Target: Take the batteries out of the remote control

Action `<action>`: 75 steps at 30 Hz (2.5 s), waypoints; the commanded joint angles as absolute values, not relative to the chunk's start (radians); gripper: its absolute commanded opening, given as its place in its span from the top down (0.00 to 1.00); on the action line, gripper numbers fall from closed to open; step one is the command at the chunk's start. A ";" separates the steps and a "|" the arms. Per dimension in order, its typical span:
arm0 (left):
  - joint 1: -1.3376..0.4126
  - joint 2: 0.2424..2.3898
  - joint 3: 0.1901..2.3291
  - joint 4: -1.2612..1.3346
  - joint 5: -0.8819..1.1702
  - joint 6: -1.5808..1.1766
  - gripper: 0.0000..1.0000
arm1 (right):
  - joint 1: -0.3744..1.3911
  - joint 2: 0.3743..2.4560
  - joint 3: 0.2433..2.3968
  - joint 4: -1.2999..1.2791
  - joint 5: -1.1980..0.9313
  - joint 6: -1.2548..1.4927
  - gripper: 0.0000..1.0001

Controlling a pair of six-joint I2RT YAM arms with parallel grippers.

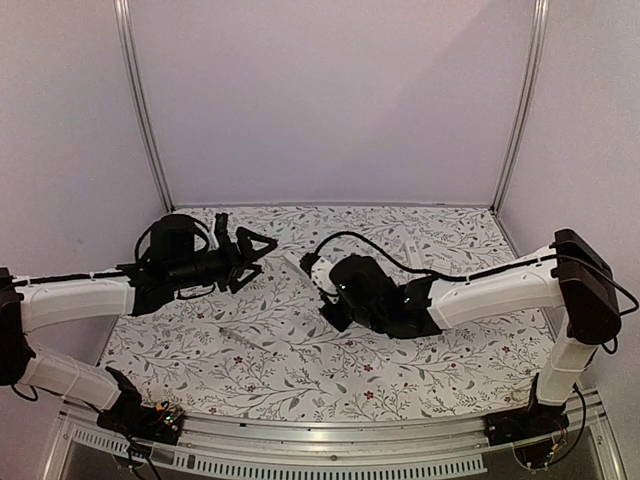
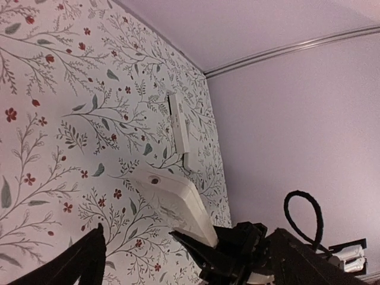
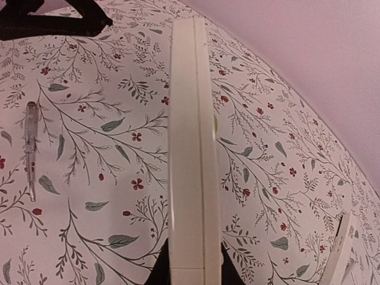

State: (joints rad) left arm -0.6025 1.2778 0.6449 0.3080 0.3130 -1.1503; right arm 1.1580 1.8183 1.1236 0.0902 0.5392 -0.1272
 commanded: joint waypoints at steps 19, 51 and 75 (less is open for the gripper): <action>-0.616 1.358 0.992 -0.099 0.784 -0.120 0.02 | 0.698 1.602 1.119 -0.134 -1.060 0.063 1.00; -0.559 1.475 0.973 0.208 1.052 -0.356 1.00 | 0.610 1.469 0.979 0.179 -0.866 0.270 0.18; -0.522 1.389 0.874 0.286 0.981 -0.459 1.00 | 0.833 1.514 0.924 0.465 -0.362 0.486 0.28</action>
State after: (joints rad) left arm -0.5106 1.3926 0.8833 0.2344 0.9611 -0.4480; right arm 0.8181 1.4715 0.8925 0.5148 -0.4152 0.5140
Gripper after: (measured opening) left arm 0.118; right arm 0.736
